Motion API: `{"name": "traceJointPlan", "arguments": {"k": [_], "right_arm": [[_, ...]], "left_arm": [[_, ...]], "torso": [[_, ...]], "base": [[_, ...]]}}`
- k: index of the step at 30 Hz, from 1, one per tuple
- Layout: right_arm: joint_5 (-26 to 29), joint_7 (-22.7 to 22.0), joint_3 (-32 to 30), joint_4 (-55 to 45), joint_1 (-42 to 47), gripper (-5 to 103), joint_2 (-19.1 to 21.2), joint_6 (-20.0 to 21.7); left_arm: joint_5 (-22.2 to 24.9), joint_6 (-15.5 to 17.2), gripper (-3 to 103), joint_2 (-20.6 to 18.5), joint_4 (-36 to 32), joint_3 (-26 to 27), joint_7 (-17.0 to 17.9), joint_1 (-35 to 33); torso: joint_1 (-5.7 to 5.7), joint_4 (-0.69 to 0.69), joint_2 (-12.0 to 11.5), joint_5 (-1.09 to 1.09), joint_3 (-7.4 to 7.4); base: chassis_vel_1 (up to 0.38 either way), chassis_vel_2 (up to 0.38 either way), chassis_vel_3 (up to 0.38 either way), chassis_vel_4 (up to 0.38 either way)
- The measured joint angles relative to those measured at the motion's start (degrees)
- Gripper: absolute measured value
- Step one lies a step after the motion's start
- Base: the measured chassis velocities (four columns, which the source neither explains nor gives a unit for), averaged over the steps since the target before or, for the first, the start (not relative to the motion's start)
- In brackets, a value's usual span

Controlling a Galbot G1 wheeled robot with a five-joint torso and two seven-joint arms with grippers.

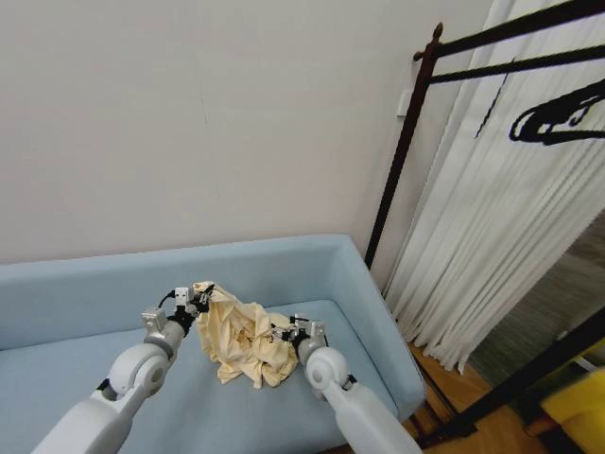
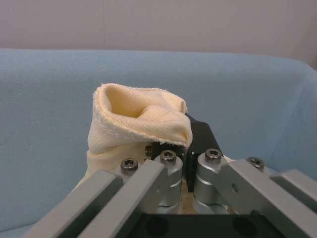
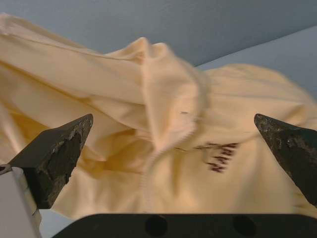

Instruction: Pick up the clothes from the sofa and hang them on the clothes hanger.

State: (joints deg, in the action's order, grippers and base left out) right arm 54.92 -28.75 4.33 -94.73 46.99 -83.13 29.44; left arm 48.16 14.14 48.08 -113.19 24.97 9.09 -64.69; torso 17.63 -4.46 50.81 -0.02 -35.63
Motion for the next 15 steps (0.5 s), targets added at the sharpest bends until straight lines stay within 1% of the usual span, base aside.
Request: {"name": "traceJointPlan", "arguments": {"k": [1, 3, 5, 6, 8, 11, 15], "right_arm": [[0.00, 0.00, 0.00, 0.00, 0.00, 100, 0.00, 0.00], [1.72, 0.52, -0.87, 3.52, -2.08, 100, -2.82, -0.02], [2.33, 0.55, -1.28, 6.64, -3.66, 100, -4.73, -0.03], [2.33, 0.55, -1.28, 6.64, -3.66, 100, -4.73, -0.03], [2.26, 0.78, -1.76, 9.99, -4.87, 100, -6.26, -0.33], [1.56, 0.87, -2.54, 12.18, -5.09, 100, -7.06, -0.78], [1.24, 0.87, -2.84, 12.09, -4.04, 100, -6.56, -1.00]], "left_arm": [[0.00, 0.00, 1, 0.00, 0.00, 0.00, 0.00, 0.00], [0.12, 0.19, 1, -0.19, -0.69, -0.05, 0.58, -0.08], [0.42, 0.44, 1, -0.29, -1.47, -0.02, 1.08, -0.12], [0.42, 0.44, 1, -0.29, -1.47, -0.02, 1.08, -0.12], [1.13, 0.85, 1, -0.51, -2.61, 0.28, 2.05, -0.12], [1.87, 1.03, 1, -1.06, -3.53, 0.61, 2.85, 0.02], [2.54, 1.07, 1, -1.84, -3.83, 1.09, 3.42, 0.29]], "torso": [[0.00, 0.00, 0.00, 0.00, 0.00], [0.00, 0.00, 0.00, 0.00, 0.00], [0.00, 0.00, 0.00, 0.00, 0.00], [0.00, 0.00, 0.00, 0.00, 0.00], [0.00, 0.00, 0.00, 0.00, 0.00], [0.00, 0.00, 0.00, 0.01, 0.00], [0.00, 0.00, 0.00, 0.01, 0.00]], "base": [[0.000, 0.000, 0.000, 0.000], [0.000, 0.000, 0.000, 0.000], [0.000, 0.000, 0.000, 0.000], [0.000, 0.000, 0.000, 0.000], [0.000, 0.000, 0.000, 0.000], [0.000, 0.000, 0.000, 0.000], [0.000, 0.000, 0.000, 0.000]]}}
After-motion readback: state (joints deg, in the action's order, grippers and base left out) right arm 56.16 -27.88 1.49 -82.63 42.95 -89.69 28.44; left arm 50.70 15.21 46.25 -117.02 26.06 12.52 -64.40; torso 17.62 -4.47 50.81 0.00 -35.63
